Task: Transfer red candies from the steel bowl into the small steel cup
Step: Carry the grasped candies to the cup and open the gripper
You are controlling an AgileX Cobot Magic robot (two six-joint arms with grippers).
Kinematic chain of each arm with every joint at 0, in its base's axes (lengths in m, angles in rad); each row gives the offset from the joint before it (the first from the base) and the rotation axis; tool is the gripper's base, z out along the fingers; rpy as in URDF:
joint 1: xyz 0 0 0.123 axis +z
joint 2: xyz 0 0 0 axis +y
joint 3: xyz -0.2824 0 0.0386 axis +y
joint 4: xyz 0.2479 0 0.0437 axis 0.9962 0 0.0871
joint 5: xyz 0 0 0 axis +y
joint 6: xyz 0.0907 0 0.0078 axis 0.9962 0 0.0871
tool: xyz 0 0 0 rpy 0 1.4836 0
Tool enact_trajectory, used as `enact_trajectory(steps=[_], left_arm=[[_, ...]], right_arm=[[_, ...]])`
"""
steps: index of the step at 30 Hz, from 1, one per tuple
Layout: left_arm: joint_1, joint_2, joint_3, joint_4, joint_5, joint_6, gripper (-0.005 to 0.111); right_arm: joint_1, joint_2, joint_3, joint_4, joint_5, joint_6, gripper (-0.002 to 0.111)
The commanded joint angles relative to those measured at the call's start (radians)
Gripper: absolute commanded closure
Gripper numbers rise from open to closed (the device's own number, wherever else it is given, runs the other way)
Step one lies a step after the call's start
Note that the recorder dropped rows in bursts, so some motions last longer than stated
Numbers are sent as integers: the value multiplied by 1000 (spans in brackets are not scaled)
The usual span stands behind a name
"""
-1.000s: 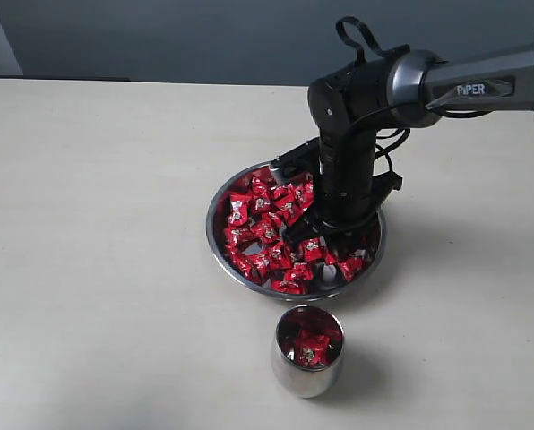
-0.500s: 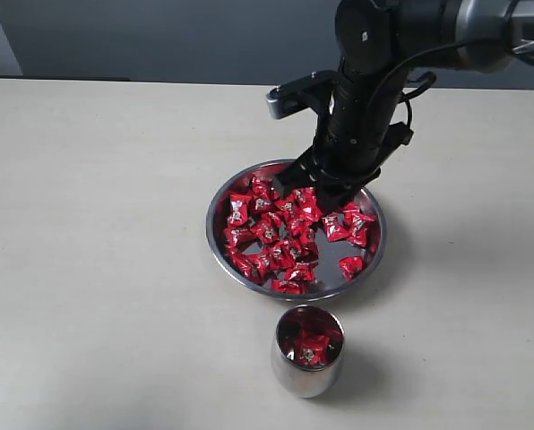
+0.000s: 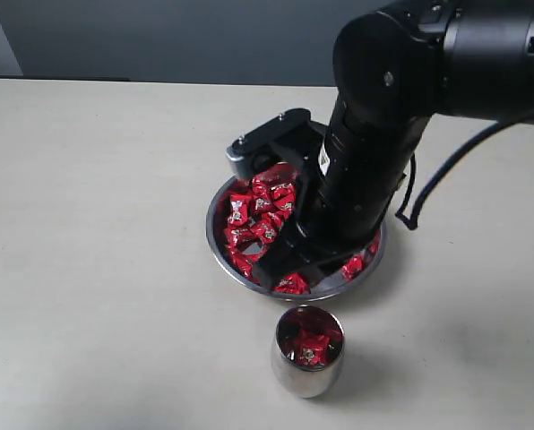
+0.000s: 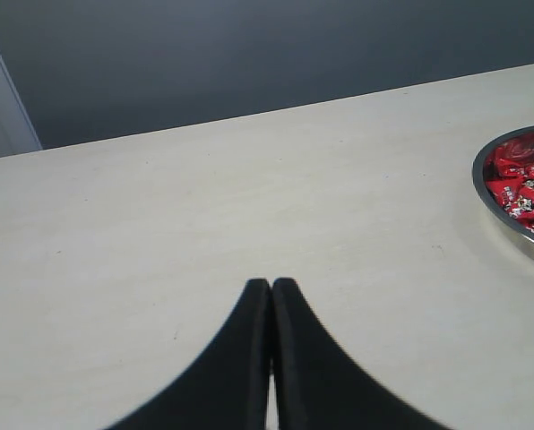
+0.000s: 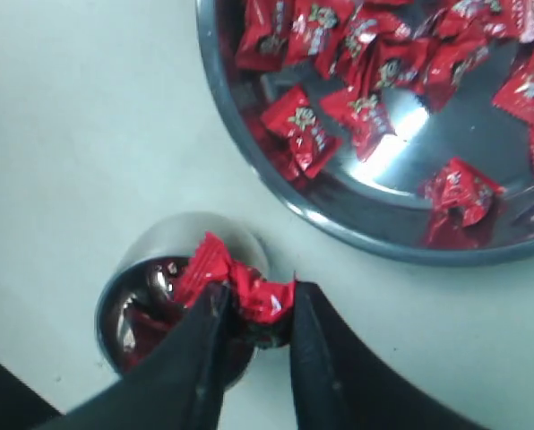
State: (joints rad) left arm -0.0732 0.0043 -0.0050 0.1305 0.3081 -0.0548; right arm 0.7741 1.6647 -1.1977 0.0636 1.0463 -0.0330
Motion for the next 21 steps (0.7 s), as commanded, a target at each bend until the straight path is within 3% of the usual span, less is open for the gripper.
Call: enact_trajectory(steps=[1, 14, 16, 19, 21], left_arm=[[2, -4, 5, 2, -7, -6, 106], [2, -4, 5, 2, -7, -6, 106], [2, -4, 5, 2, -7, -6, 106], [2, -4, 5, 2, -7, -6, 106], [2, -4, 5, 2, -7, -6, 106]], right_arm=[[16, -35, 77, -1, -14, 1, 107], [42, -44, 147, 100, -50, -44, 107], [42, -44, 147, 95, -48, -44, 103], [42, -44, 147, 93, -48, -44, 84], [42, -44, 147, 91, -56, -44, 83]])
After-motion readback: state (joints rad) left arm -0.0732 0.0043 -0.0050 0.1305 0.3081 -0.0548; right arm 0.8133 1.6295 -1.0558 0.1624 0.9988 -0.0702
